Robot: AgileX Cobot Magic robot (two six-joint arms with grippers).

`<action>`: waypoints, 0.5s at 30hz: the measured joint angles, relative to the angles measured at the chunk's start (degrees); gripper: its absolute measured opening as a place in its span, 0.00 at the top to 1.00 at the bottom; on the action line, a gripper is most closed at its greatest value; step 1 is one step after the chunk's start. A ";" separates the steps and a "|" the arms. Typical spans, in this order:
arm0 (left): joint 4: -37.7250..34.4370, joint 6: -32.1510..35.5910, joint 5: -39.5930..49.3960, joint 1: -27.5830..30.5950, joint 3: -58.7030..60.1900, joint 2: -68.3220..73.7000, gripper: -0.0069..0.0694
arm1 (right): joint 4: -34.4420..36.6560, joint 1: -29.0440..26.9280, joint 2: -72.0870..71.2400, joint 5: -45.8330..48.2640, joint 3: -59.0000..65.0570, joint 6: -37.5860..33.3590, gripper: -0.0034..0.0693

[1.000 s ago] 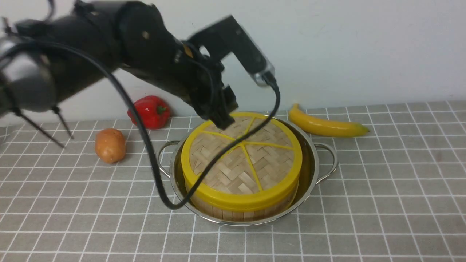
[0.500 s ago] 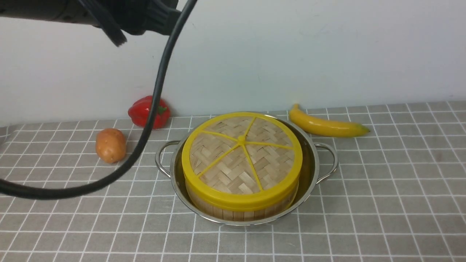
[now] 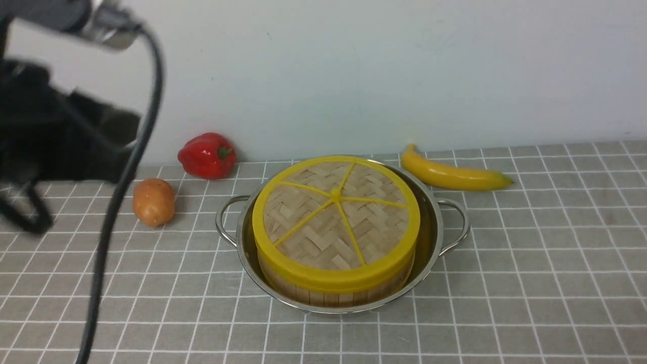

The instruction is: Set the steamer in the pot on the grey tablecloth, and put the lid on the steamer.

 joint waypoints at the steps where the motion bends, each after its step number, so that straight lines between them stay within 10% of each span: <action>1: -0.16 0.00 -0.97 0.86 1.80 -0.72 0.67 | 0.00 0.00 0.00 0.00 0.00 0.00 0.62; 15: -2.11 -0.19 -18.53 15.53 48.00 -42.39 0.64 | 0.00 0.00 0.00 0.00 0.00 0.00 0.62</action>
